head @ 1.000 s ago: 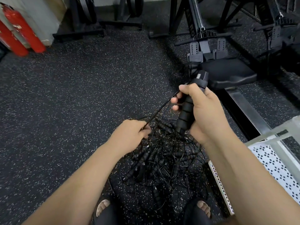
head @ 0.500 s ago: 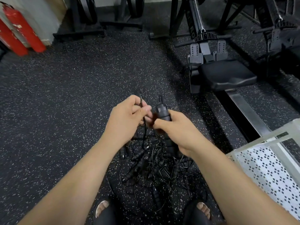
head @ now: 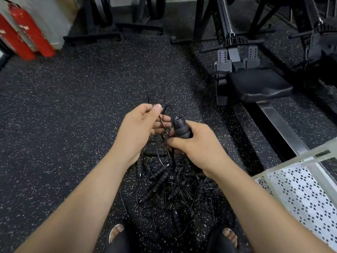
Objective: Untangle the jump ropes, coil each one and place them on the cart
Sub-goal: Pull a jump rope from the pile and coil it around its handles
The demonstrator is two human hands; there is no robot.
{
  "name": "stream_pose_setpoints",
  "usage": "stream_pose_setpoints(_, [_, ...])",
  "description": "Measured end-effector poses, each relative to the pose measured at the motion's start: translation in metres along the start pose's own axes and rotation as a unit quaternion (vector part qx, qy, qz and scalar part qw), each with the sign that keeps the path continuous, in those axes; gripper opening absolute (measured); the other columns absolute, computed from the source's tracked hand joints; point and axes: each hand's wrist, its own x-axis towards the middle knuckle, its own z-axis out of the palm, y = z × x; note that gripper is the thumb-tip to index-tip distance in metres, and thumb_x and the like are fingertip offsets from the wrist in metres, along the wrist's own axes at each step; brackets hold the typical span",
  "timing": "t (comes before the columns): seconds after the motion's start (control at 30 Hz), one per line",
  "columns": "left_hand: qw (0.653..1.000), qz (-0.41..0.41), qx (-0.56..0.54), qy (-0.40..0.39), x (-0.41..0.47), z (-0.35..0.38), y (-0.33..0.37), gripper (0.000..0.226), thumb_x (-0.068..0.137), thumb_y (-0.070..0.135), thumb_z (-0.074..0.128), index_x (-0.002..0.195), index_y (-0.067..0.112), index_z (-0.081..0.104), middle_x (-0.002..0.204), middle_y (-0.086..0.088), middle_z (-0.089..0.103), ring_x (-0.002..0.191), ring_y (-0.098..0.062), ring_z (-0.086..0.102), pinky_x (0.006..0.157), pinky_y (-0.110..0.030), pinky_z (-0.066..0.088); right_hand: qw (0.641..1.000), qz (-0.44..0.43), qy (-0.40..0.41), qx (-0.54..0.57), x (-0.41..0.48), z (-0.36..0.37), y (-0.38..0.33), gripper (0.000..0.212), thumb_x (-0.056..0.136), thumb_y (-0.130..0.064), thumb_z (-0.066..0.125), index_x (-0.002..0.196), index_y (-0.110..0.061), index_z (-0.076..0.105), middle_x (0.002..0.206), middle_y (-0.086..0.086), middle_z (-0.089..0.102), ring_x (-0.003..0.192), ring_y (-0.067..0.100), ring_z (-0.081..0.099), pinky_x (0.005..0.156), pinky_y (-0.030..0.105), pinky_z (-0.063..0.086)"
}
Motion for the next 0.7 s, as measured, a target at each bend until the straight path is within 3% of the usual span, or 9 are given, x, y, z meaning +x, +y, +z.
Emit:
stream_pose_setpoints(0.1, [0.998, -0.039, 0.003, -0.043, -0.005, 0.006, -0.003, 0.018, 0.111, 0.022, 0.057, 0.115, 0.011, 0.071, 0.103, -0.006, 0.081, 0.093, -0.020, 0.076, 0.090, -0.042, 0.062, 0.998, 0.005, 0.049, 0.049, 0.000, -0.012, -0.008, 0.016, 0.087, -0.002, 0.085, 0.092, -0.014, 0.075, 0.086, 0.006, 0.078, 0.080, 0.027, 0.075, 0.081, 0.058, 0.063])
stream_pose_setpoints(0.17, [0.994, -0.025, 0.074, -0.074, -0.008, 0.008, -0.007, 0.016, 0.106, 0.016, 0.059, 0.110, 0.022, 0.073, 0.098, -0.001, 0.078, 0.089, -0.013, 0.070, 0.094, -0.047, 0.062, 0.993, 0.019, 0.073, 0.091, 0.001, -0.022, -0.011, 0.017, 0.087, -0.001, 0.086, 0.097, -0.009, 0.075, 0.093, 0.016, 0.080, 0.085, 0.032, 0.079, 0.075, 0.053, 0.065])
stream_pose_setpoints(0.27, [0.969, 0.016, 0.202, -0.139, -0.015, 0.016, -0.013, 0.012, 0.099, 0.027, 0.069, 0.107, 0.036, 0.069, 0.093, 0.008, 0.076, 0.089, -0.011, 0.071, 0.100, -0.048, 0.059, 0.984, 0.031, 0.083, 0.153, 0.000, -0.030, -0.014, 0.020, 0.088, 0.001, 0.084, 0.102, -0.004, 0.072, 0.095, 0.023, 0.079, 0.078, 0.026, 0.078, 0.067, 0.037, 0.062])
stream_pose_setpoints(0.33, [0.955, 0.037, 0.239, -0.174, -0.021, 0.024, -0.018, 0.016, 0.094, 0.038, 0.077, 0.107, 0.036, 0.069, 0.098, 0.012, 0.078, 0.095, -0.012, 0.073, 0.099, -0.043, 0.058, 0.978, 0.032, 0.090, 0.185, 0.000, -0.031, -0.016, 0.020, 0.088, 0.001, 0.084, 0.102, -0.005, 0.072, 0.098, 0.022, 0.080, 0.085, 0.027, 0.079, 0.072, 0.037, 0.065])
stream_pose_setpoints(0.47, [0.918, 0.064, 0.362, -0.148, -0.020, 0.033, -0.036, 0.023, 0.094, 0.055, 0.075, 0.099, 0.033, 0.078, 0.086, 0.010, 0.076, 0.083, -0.012, 0.070, 0.083, -0.043, 0.059, 0.963, 0.013, 0.097, 0.250, 0.000, -0.031, -0.021, 0.018, 0.091, 0.003, 0.081, 0.100, -0.008, 0.069, 0.093, 0.019, 0.077, 0.084, 0.028, 0.078, 0.073, 0.036, 0.062])
stream_pose_setpoints(0.7, [0.884, 0.045, 0.430, -0.178, -0.014, 0.024, -0.043, 0.015, 0.099, 0.050, 0.071, 0.103, 0.037, 0.076, 0.097, 0.021, 0.074, 0.086, -0.004, 0.069, 0.085, -0.034, 0.057, 0.918, -0.014, 0.146, 0.369, 0.003, -0.053, -0.026, 0.025, 0.091, 0.005, 0.079, 0.110, -0.003, 0.065, 0.105, 0.024, 0.078, 0.089, 0.030, 0.076, 0.073, 0.034, 0.062])
